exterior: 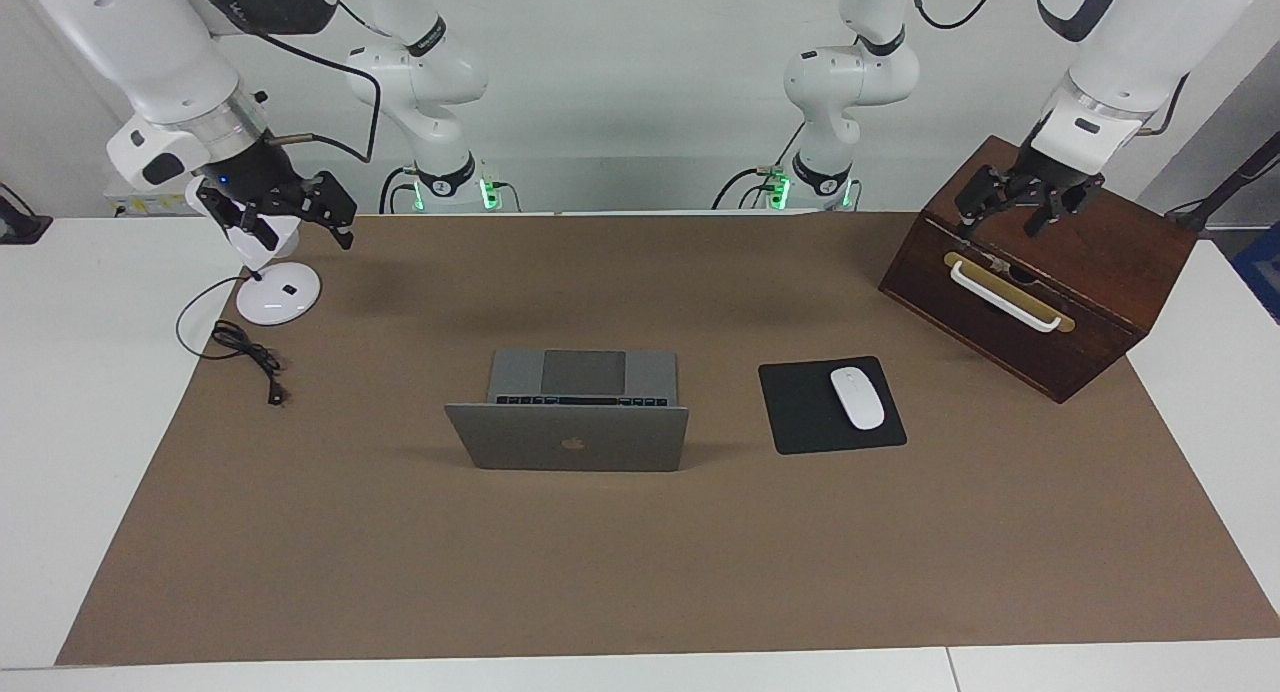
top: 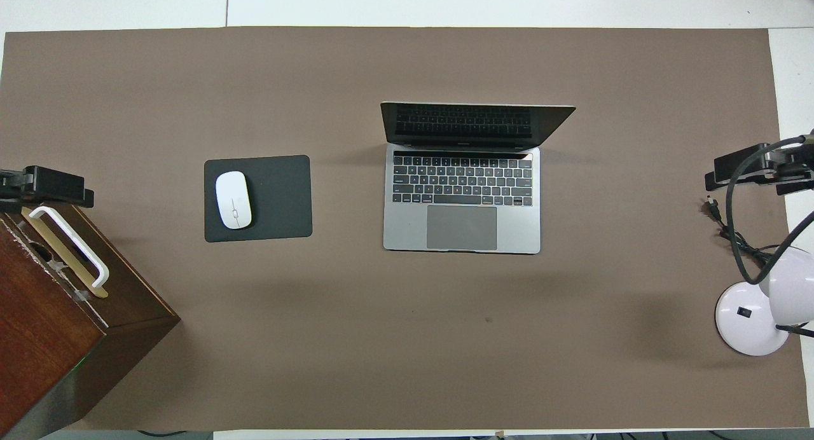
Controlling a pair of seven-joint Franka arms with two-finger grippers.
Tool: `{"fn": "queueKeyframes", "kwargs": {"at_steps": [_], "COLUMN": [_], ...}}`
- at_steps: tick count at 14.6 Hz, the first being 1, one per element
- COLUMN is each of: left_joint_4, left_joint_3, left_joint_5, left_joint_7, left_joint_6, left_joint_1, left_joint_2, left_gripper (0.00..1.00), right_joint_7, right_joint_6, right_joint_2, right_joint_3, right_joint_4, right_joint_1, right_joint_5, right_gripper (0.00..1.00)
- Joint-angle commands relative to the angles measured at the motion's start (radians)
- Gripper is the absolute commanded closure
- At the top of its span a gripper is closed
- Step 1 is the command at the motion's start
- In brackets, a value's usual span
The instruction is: Close laptop with both arms
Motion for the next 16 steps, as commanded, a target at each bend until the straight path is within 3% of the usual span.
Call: {"fn": "queueKeyframes", "kwargs": {"at_steps": [1,11,14,16], "left_joint_4": [0.021,0.01,0.005,0.004], "left_joint_3": [-0.002,0.004,0.005,0.004], "left_joint_5": [0.021,0.022,0.022,0.022], "left_joint_7": [0.001,0.001,-0.002,-0.002], "left_joint_6": [-0.001,0.001,0.004,0.004], "left_joint_1": [0.002,0.005,0.006,0.005], "left_joint_2": [0.011,-0.001,-0.003,-0.003], "left_gripper": [0.0,0.0,0.0,0.0], "right_joint_7": [-0.019,-0.016,0.009,0.015], "right_joint_6": [0.018,0.069,0.104,0.131], "right_joint_2": [-0.023,-0.021,-0.015,-0.009], "right_joint_3": [0.006,0.027,0.032,0.038], "right_joint_4": [-0.022,-0.025,-0.023,-0.023], "right_joint_1": [0.001,0.032,0.043,0.058], "right_joint_5": [-0.024,-0.027,0.009,0.028], "right_gripper": [0.0,0.02,0.24,0.49]}}
